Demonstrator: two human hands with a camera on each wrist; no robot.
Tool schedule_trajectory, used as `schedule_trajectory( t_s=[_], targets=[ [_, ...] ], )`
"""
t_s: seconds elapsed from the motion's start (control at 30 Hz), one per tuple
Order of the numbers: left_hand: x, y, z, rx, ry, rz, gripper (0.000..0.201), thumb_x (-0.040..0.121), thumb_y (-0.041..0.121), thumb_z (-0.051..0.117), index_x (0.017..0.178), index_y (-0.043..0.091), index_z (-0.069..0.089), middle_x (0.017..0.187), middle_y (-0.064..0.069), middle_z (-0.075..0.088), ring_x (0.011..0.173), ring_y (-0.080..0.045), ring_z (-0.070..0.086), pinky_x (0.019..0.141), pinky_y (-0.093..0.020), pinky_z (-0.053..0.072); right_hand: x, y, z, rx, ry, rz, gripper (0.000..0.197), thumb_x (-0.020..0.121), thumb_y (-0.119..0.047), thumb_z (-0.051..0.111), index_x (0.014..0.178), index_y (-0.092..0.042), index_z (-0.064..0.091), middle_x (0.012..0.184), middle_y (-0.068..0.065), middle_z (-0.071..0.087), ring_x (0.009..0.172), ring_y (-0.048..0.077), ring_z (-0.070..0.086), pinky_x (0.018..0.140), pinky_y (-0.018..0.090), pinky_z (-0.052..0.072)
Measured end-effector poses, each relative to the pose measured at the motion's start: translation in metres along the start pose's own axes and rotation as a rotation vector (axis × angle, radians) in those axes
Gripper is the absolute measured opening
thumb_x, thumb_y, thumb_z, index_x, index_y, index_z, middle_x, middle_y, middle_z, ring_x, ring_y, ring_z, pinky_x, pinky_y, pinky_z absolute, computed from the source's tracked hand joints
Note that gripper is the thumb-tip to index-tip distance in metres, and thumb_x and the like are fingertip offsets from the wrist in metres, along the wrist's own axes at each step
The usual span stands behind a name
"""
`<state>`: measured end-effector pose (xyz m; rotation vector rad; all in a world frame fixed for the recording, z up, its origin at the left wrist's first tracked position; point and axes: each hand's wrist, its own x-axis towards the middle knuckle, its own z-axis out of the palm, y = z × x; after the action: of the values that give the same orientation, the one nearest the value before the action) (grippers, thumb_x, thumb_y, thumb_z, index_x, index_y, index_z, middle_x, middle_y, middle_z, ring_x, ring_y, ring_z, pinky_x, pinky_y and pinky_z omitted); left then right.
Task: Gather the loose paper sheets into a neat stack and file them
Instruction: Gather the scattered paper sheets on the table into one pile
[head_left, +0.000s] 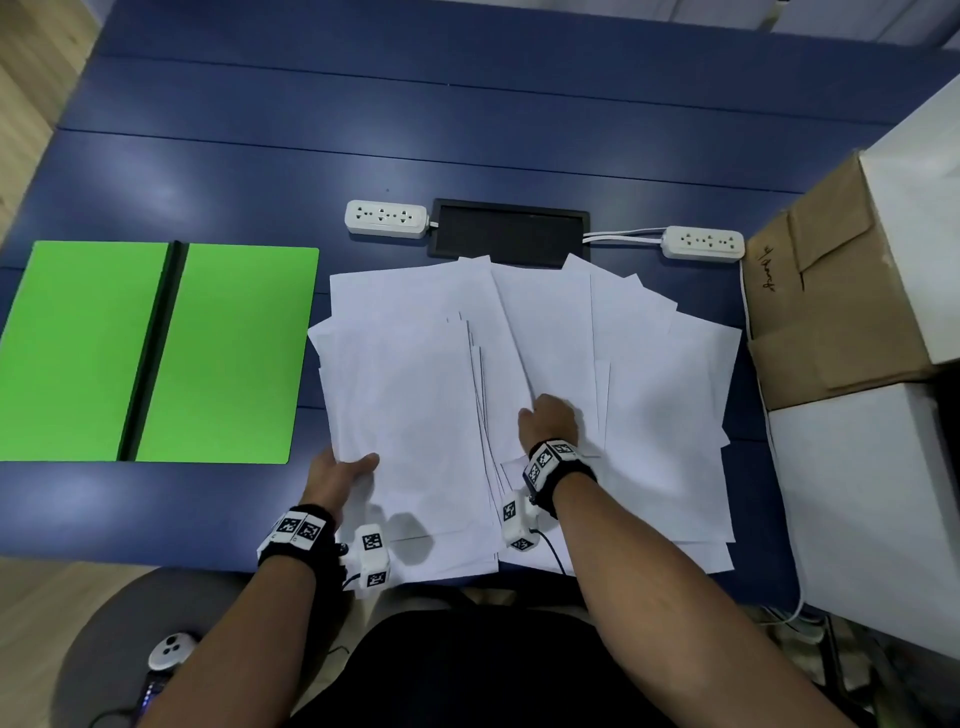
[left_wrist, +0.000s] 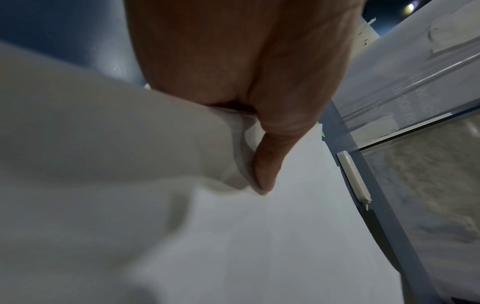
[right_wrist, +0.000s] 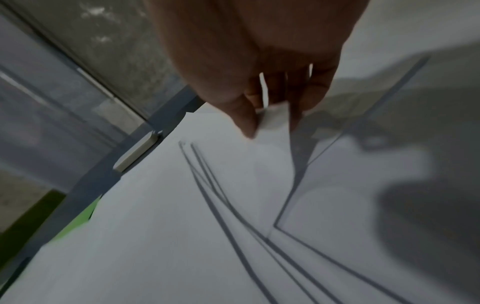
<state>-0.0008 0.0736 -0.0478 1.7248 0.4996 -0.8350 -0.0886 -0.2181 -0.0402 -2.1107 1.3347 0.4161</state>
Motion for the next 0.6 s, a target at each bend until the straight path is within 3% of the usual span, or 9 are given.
schedule_trajectory(
  t_s=[0.03, 0.13, 0.2, 0.3, 0.47, 0.6],
  targets=[
    [0.0, 0.001, 0.001, -0.003, 0.007, 0.005, 0.037, 0.086, -0.001, 0.073, 0.122, 0.007, 0.067, 0.113, -0.019, 0.074, 0.103, -0.039, 0.071, 0.095, -0.051, 0.056, 0.002, 0.004, -0.005, -0.033, 0.044, 0.078, 0.03, 0.092, -0.023, 0.053, 0.111, -0.004, 0.066, 0.119, 0.015, 0.063, 0.11, 0.032, 0.062, 0.083, 0.033, 0.049],
    [-0.002, 0.002, 0.003, -0.015, 0.013, 0.018, 0.037, 0.087, -0.003, 0.071, 0.122, 0.007, 0.066, 0.114, -0.021, 0.073, 0.102, -0.038, 0.07, 0.094, -0.049, 0.056, 0.011, 0.027, -0.015, -0.117, 0.145, 0.291, 0.042, 0.082, -0.022, 0.051, 0.12, -0.007, 0.062, 0.142, 0.017, 0.042, 0.124, 0.036, 0.046, 0.104, 0.05, 0.038],
    [-0.004, 0.002, 0.005, -0.027, 0.015, 0.027, 0.033, 0.088, -0.005, 0.069, 0.118, 0.008, 0.065, 0.114, -0.022, 0.072, 0.098, -0.036, 0.068, 0.092, -0.047, 0.054, 0.017, 0.04, -0.018, -0.092, 0.181, 0.327, 0.043, 0.078, -0.018, 0.054, 0.119, -0.007, 0.058, 0.144, 0.016, 0.036, 0.124, 0.037, 0.043, 0.106, 0.053, 0.036],
    [-0.007, 0.002, 0.006, -0.024, 0.017, 0.035, 0.031, 0.089, -0.006, 0.068, 0.117, 0.006, 0.066, 0.113, -0.025, 0.071, 0.095, -0.035, 0.067, 0.09, -0.046, 0.054, 0.02, 0.044, -0.021, 0.01, 0.238, 0.251, 0.044, 0.075, -0.014, 0.059, 0.119, -0.009, 0.053, 0.14, 0.016, 0.039, 0.119, 0.038, 0.047, 0.103, 0.053, 0.039],
    [-0.008, 0.003, 0.008, -0.012, 0.032, 0.047, 0.027, 0.089, -0.005, 0.069, 0.113, 0.006, 0.066, 0.111, -0.024, 0.071, 0.094, -0.034, 0.067, 0.089, -0.043, 0.053, 0.018, 0.034, -0.028, 0.2, 0.247, 0.13, 0.057, 0.079, -0.026, 0.073, 0.123, -0.01, 0.042, 0.128, 0.013, 0.053, 0.113, 0.037, 0.058, 0.097, 0.047, 0.04],
    [-0.008, 0.002, 0.01, 0.002, 0.052, 0.054, 0.032, 0.088, -0.006, 0.069, 0.12, -0.002, 0.066, 0.112, -0.023, 0.071, 0.094, -0.033, 0.067, 0.088, -0.042, 0.052, 0.021, 0.031, -0.037, 0.222, 0.143, 0.127, 0.062, 0.083, -0.033, 0.076, 0.128, -0.01, 0.04, 0.119, 0.014, 0.067, 0.109, 0.036, 0.065, 0.098, 0.046, 0.047]
  ],
)
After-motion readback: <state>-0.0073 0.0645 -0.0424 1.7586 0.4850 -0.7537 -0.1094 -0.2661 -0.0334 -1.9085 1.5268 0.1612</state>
